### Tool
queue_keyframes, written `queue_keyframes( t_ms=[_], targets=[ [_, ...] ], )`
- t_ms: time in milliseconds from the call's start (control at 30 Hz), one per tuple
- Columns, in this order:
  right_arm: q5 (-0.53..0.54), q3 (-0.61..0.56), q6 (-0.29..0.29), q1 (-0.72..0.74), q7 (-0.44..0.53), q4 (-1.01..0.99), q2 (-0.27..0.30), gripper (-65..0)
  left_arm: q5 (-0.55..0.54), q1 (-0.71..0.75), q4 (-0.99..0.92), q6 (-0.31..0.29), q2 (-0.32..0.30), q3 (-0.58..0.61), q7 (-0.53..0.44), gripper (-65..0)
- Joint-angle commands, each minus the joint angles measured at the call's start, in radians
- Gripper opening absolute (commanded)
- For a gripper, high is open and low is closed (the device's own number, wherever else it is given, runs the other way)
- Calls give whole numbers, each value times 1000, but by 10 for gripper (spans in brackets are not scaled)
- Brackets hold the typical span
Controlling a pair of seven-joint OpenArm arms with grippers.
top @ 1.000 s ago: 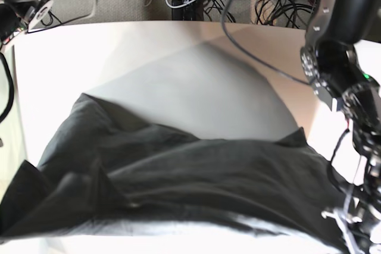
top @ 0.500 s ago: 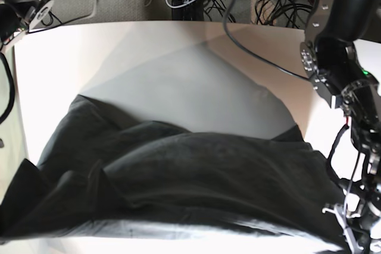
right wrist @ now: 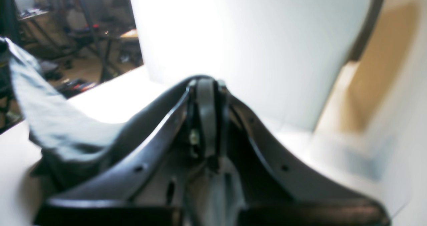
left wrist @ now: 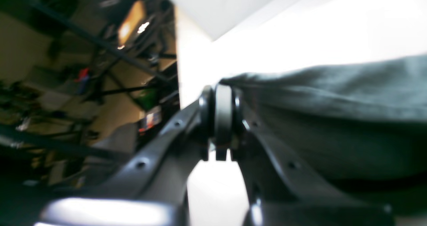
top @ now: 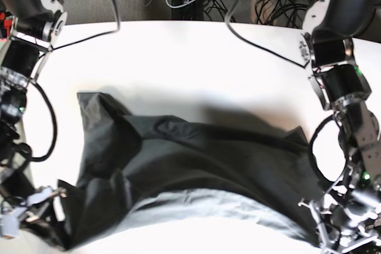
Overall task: Layout the t-shirt on the table in an organized manner, then fold the t-shirt properly
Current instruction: 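Hold the shirt edge with both grippers and pull the grippers apart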
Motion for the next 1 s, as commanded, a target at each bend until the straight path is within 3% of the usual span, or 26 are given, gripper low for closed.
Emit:
queue_keyframes(
  t_ms=[0,200,500,633,767,833,967],
  targets=[
    [-6,-7,-5,47,59,-24,17,-650,-1,-29,-33,14,-7,-2,-49,-645],
    [-126,-101,-5,134,162,-258,12,-650,-1,-31,-263,203,-5,4,-274,-645],
    [-373,-159,-5,314,248,-692,-21,-650,-2,-89,-561,356,-13,-1,-463,-642],
    [-500,-159,-5,372,291,-819,-64,-650,-2,-123,-685,384,-14,7,-535,-641],
    [-594,-158,-5,377,290,-825,-100,-650,-2,-127,-723,391,-16,1,-560,-632],
    [-646,-158,-5,380,290,-827,-123,-650,-2,-133,-755,391,-16,7,-567,-581],
    [-729,-155,-5,381,288,-827,-141,-611,-1,-136,-775,393,-16,8,-606,-367]
  ],
)
